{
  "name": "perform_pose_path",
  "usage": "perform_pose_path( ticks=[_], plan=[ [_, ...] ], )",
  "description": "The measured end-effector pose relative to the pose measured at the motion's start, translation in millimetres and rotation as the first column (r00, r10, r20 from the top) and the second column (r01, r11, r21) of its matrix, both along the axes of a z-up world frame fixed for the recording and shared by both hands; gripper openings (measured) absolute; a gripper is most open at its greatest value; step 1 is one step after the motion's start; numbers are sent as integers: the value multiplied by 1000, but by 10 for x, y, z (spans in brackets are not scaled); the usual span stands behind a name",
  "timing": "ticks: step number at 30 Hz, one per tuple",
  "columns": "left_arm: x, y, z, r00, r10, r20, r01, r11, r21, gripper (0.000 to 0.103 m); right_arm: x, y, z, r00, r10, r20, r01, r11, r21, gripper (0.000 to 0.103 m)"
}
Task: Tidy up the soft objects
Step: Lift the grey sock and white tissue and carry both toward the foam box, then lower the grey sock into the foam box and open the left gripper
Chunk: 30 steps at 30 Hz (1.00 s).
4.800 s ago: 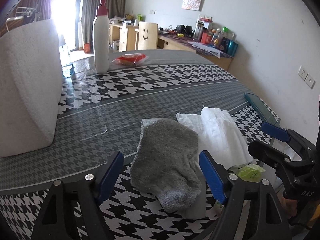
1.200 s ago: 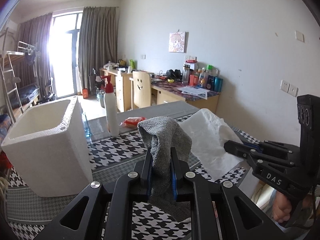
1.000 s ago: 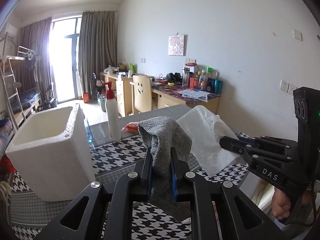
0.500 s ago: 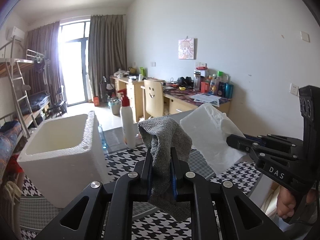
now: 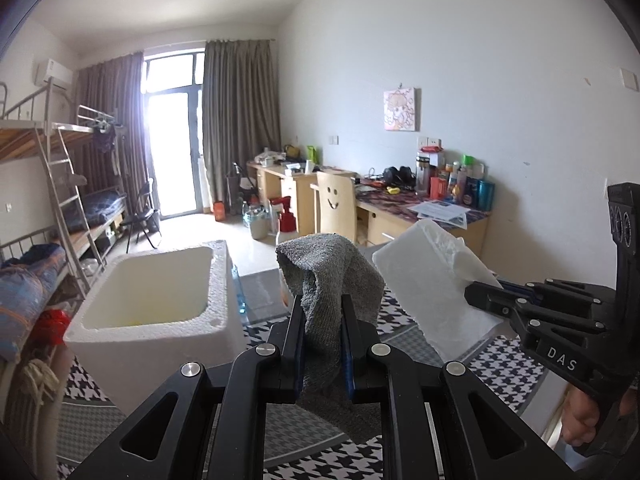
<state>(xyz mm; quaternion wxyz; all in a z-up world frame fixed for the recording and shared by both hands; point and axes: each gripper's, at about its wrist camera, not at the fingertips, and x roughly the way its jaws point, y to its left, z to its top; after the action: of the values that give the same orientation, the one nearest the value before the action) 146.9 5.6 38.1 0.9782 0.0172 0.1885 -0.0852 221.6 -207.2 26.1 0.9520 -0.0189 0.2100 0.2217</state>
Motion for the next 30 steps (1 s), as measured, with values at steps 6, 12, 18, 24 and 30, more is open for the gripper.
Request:
perform_pose_path(
  ticks=[6,12,18,24,30],
  plan=[
    [26,63,58,1000,16,11,-16,1000,1,15,50,58,48,1000,13,6,-13,1000,-4,11],
    [38,103,75,1000,30,8,-30,1000,2,15,75,114,88,999,30,11,-30,1000,-7,11],
    [45,140,128,999,35,20,-35,999,-5,15,111,177,135,999,45,14,-45,999,-12,11],
    [98,202,172,998,60,22,-59,998,-6,15,124,256,175,998,66,18,-66,998,-17,11],
    [141,279,234,997,80,23,-80,997,-15,15,128,339,234,997,75,19,-75,997,-22,11]
  ],
)
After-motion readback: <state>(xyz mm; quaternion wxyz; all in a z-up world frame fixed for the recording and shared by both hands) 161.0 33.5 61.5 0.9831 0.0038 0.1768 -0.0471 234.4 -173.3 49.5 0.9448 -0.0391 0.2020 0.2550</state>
